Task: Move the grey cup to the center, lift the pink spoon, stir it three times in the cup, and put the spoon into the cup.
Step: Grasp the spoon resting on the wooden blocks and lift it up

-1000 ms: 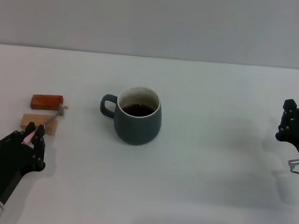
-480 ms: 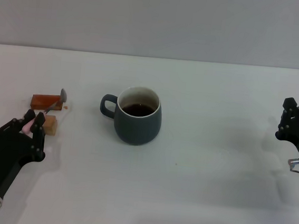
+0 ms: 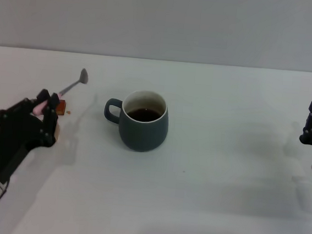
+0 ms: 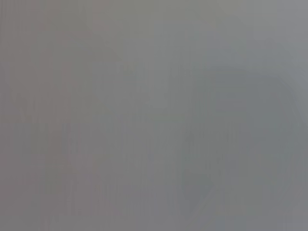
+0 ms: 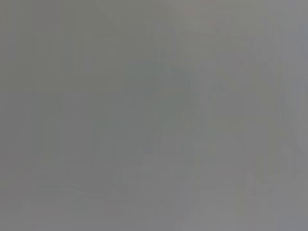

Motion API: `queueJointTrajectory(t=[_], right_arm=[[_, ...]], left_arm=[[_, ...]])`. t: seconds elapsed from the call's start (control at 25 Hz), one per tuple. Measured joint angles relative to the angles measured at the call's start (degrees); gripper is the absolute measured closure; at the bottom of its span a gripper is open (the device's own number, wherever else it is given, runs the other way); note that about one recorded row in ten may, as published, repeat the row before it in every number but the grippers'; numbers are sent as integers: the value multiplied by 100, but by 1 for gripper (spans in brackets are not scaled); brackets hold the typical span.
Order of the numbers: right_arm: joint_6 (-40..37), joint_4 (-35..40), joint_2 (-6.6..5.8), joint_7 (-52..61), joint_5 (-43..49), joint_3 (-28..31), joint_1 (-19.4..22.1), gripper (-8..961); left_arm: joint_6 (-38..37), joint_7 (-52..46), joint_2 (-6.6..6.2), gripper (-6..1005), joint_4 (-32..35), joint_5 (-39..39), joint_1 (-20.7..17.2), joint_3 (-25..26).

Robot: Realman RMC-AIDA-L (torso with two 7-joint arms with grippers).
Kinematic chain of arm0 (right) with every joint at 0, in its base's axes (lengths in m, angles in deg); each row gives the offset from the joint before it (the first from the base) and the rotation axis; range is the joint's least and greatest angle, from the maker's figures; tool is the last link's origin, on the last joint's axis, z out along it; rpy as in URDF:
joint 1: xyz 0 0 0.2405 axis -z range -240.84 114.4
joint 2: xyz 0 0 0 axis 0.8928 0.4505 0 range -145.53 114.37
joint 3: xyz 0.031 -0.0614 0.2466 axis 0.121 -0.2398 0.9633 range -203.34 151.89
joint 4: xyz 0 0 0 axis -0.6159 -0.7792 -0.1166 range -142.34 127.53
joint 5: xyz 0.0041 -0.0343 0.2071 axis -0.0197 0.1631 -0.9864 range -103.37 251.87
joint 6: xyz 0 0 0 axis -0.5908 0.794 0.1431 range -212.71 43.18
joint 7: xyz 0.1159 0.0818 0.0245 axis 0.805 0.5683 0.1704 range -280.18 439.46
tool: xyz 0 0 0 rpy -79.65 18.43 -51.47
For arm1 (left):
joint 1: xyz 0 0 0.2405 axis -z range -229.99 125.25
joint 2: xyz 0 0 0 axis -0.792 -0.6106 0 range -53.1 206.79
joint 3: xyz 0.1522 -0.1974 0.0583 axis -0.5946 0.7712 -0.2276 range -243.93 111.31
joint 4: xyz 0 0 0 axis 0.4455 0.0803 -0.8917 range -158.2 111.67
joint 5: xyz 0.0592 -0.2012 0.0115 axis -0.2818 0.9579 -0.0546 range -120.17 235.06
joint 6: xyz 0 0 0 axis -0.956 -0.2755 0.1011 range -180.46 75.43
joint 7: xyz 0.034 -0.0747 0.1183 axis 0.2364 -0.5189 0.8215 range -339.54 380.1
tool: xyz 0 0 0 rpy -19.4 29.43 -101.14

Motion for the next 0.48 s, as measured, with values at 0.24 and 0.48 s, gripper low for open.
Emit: queueJointTrajectory(t=[0.24,0.48], right_arm=[[-9,139,-3,0,-4,79,26,953],[-16,174,-5,0,-6,134,56,953]], left_arm=[[862,-8,-695,854,-1292,-34,-153,93],[2122,-272,-1097,853,-2584,-1070,-462,905]])
